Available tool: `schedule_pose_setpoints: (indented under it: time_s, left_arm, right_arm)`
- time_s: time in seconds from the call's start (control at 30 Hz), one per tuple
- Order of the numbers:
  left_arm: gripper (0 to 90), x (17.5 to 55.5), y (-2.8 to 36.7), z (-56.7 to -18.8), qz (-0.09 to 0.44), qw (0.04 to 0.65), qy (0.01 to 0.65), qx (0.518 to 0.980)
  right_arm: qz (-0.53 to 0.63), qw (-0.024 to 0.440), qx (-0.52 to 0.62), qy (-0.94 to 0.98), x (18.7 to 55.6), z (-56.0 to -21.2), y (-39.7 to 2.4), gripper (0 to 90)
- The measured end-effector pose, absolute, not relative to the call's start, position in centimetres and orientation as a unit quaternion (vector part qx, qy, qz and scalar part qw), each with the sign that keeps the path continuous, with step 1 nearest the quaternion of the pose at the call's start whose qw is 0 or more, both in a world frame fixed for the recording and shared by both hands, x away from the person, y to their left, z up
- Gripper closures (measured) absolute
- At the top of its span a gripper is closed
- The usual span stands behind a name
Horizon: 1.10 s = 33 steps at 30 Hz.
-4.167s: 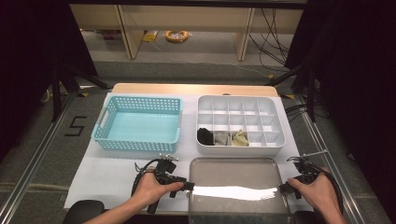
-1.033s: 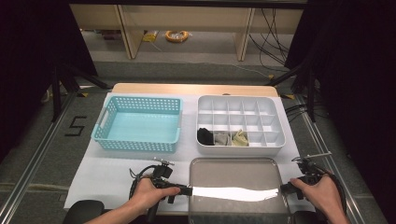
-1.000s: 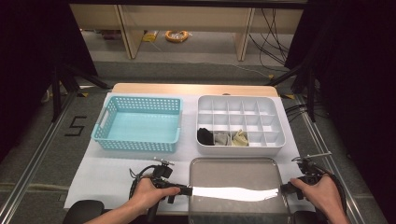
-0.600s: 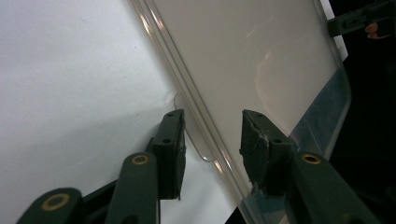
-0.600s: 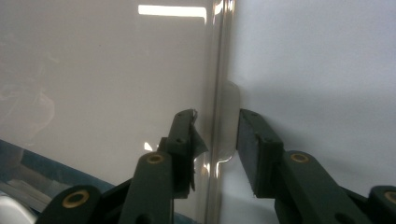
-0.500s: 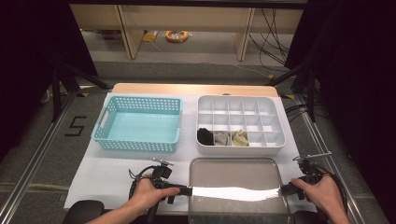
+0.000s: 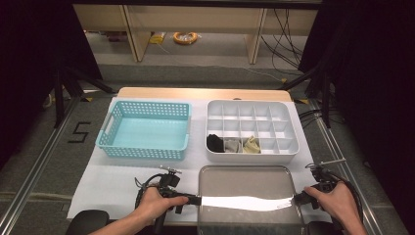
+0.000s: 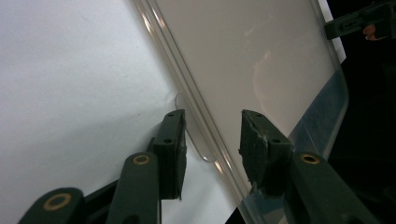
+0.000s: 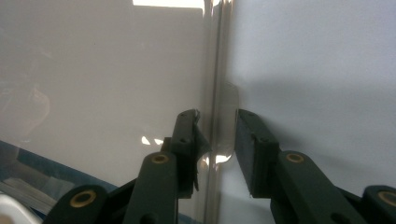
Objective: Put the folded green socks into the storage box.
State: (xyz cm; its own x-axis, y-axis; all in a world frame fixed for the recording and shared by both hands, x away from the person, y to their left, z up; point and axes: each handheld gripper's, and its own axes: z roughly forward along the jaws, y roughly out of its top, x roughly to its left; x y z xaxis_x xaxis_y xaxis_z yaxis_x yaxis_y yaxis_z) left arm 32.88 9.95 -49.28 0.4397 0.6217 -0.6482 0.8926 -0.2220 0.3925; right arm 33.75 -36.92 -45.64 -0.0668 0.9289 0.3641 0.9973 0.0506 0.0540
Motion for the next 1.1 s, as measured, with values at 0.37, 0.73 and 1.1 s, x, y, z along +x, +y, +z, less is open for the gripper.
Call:
schedule_pose_setpoints:
  time_s: [0.37,0.73,1.1]
  left_arm:
    - [60.1,32.84,9.82,-49.27,-0.181,0.379,0.504,0.755]
    - [59.9,32.73,9.47,-49.22,-0.181,0.39,0.52,0.738]
    - [60.4,32.74,9.82,-49.28,-0.175,0.382,0.499,0.758]
  right_arm:
    - [-0.152,0.119,-0.665,-0.722,33.94,-45.87,-37.39,71.2]
    - [-0.137,0.161,-0.702,-0.68,33.89,-45.19,-36.91,73.2]
    - [-0.172,0.111,-0.684,-0.7,33.54,-45.81,-37.64,73.8]
